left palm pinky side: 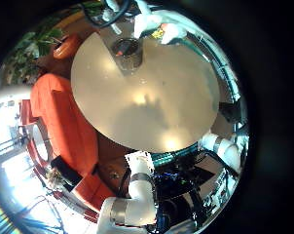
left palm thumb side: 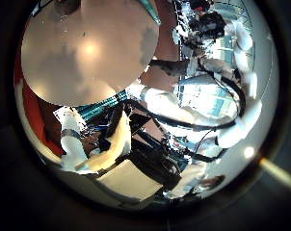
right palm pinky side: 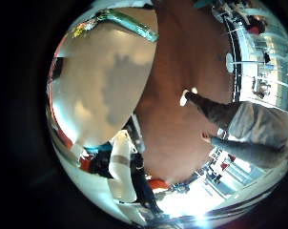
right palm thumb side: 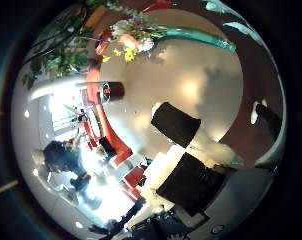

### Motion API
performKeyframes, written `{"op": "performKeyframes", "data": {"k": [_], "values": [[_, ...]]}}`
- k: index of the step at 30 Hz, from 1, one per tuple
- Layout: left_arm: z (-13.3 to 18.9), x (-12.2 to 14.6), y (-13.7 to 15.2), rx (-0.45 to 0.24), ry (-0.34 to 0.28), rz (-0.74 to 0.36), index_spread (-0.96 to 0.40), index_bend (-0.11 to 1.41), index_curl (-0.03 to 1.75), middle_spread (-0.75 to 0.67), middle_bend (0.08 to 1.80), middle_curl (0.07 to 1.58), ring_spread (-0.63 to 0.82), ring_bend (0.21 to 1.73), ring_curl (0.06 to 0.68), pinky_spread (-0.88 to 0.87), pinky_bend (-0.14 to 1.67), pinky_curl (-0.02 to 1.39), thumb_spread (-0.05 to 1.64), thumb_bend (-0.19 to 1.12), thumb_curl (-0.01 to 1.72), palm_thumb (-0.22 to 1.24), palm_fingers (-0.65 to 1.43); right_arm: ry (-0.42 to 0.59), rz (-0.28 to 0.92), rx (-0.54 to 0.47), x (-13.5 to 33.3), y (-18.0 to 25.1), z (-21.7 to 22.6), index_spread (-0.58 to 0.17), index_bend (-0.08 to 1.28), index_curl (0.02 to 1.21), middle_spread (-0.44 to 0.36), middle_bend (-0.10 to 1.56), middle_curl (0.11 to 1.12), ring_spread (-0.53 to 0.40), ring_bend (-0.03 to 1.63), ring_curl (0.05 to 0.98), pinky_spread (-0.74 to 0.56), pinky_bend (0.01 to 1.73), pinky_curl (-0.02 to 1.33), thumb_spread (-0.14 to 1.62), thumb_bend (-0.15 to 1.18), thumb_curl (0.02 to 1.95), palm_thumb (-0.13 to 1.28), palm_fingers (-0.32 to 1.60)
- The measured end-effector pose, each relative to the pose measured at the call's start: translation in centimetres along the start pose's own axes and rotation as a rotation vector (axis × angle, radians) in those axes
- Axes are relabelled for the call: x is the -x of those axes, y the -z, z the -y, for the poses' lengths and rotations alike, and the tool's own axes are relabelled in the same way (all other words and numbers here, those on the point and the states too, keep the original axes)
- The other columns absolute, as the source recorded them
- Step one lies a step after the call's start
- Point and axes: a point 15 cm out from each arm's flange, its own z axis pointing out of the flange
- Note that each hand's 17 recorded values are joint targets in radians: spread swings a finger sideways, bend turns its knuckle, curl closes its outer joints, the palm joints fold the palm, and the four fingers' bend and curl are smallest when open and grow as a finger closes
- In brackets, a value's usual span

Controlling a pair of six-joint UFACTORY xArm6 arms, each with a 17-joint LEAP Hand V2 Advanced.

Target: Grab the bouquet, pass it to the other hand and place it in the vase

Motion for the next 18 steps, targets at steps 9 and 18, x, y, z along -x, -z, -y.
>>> {"op": "performKeyframes", "data": {"k": [9, 18], "values": [[0.9, 0.2, -0.5, 0.017, -0.052, -0.021, 0.15, 0.17, 0.32, 0.46, 0.19, 0.32, 0.56, 0.46, 0.211, 0.53, 0.20, 0.33, 1.07, -0.02, 0.35, 0.40, 0.08, -0.092, 0.008, 0.005, -1.7, -1.5, 3.9, -0.245, 0.17, 0.29, -0.070, 0.48, 0.44, -0.157, 0.96, 0.246, 0.23, 0.63, 0.11, 1.14, -0.02, 0.37, 0.44, 0.50], [0.9, -0.2, -1.1, 0.033, -0.087, -0.044, 0.16, 0.17, 0.32, 0.46, 0.19, 0.32, 0.57, 0.46, 0.209, 0.53, 0.20, 0.33, 1.07, -0.02, 0.35, 0.40, 0.08, -0.109, 0.000, -0.047, -3.6, -4.5, 10.6, -0.269, 0.20, 0.33, -0.077, 0.46, 0.45, -0.170, 0.91, 0.245, 0.20, 0.65, 0.09, 1.09, -0.01, 0.39, 0.52, 0.39]]}}
